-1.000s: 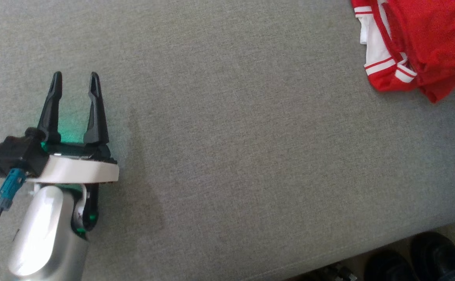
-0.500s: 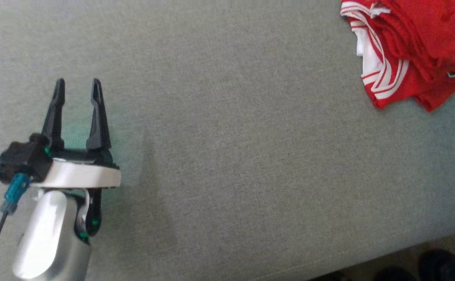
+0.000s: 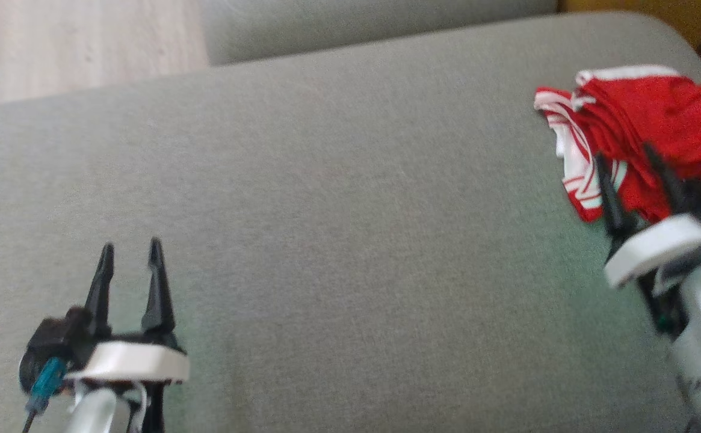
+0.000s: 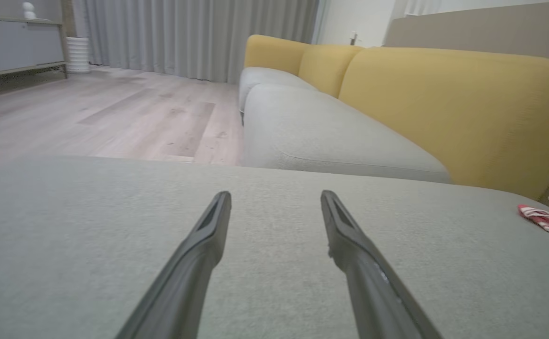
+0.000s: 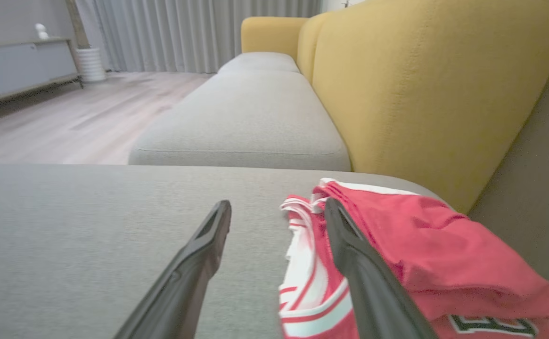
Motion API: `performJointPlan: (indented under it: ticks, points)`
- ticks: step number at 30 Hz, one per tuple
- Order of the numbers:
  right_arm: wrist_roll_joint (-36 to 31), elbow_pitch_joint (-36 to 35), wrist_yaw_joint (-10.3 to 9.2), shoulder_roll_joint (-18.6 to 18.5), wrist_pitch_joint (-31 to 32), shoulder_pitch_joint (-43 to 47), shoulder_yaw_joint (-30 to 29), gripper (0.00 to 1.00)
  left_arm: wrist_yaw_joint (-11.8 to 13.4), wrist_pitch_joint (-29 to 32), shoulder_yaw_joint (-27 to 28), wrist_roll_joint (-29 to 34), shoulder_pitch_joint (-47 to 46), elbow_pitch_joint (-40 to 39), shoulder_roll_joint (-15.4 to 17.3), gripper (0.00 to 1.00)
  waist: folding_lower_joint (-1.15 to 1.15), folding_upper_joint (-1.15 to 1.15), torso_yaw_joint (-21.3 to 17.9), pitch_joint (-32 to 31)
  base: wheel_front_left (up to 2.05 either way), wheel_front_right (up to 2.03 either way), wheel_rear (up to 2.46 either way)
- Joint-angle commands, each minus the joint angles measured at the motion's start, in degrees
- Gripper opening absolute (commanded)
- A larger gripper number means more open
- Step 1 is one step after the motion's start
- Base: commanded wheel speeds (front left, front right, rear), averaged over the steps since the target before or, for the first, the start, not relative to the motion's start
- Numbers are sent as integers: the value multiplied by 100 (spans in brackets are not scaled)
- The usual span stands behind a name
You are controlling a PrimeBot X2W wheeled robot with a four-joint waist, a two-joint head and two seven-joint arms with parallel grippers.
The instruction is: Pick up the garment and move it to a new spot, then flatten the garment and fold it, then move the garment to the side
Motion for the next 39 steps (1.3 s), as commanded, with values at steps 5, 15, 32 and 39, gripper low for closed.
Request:
performJointPlan:
  ticks: [5,15,32,39]
  points:
    - [-529,-842,39,404,-107,777,-441,100,84,-86,359,-85,220,-19,115,100,2,0,397,-612,0,0,0]
    - [-1043,-1686,39,883,290,1502,-894,100,89,-98,405,-189,538,81,97,100,2,0,573,-808,0,0,0]
    - [-1218,-2141,39,1106,703,1862,-1001,100,79,-54,351,-281,524,47,115,100,2,0,565,-829,0,0,0]
    - [-1185,-1904,-1,1162,732,1972,-1063,0,40,11,112,-305,756,258,8,0,2,0,526,-821,0,0,0]
